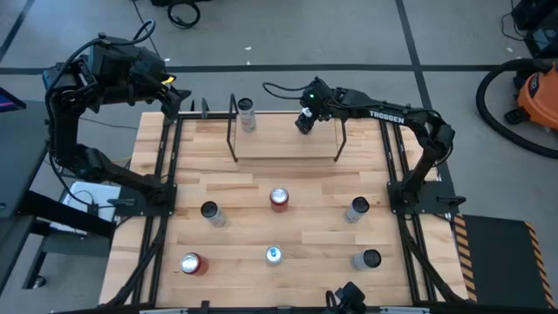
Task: Place canned beverage on shelf
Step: Put the right blue soda can on the shelf
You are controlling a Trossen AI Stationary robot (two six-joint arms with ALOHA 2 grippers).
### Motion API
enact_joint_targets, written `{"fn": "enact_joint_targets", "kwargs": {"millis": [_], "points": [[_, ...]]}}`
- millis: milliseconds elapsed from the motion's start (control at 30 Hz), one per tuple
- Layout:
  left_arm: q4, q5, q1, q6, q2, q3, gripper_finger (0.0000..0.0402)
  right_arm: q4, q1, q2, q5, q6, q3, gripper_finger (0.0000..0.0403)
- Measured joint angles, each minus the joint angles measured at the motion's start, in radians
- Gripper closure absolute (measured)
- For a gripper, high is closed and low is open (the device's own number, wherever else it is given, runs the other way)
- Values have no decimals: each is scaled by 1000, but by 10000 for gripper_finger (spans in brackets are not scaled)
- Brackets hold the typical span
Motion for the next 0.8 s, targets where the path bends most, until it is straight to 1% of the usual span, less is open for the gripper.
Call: {"fn": "enact_joint_targets", "kwargs": {"millis": [167,300,433,600,733,800], "points": [[0,0,0,19,0,0,90,4,0,-23,-7,-10,0,66],[0,0,0,18,0,0,90,22,1,-62,-33,-10,0,66],[0,0,0,17,0,0,90,24,1,-104,-32,-9,0,66],[0,0,0,16,0,0,90,4,1,-153,42,15,0,68],[0,0,0,15,0,0,90,-70,1,-174,114,24,0,78],[0,0,0,15,0,0,90,-105,1,-177,130,46,0,86]]}}
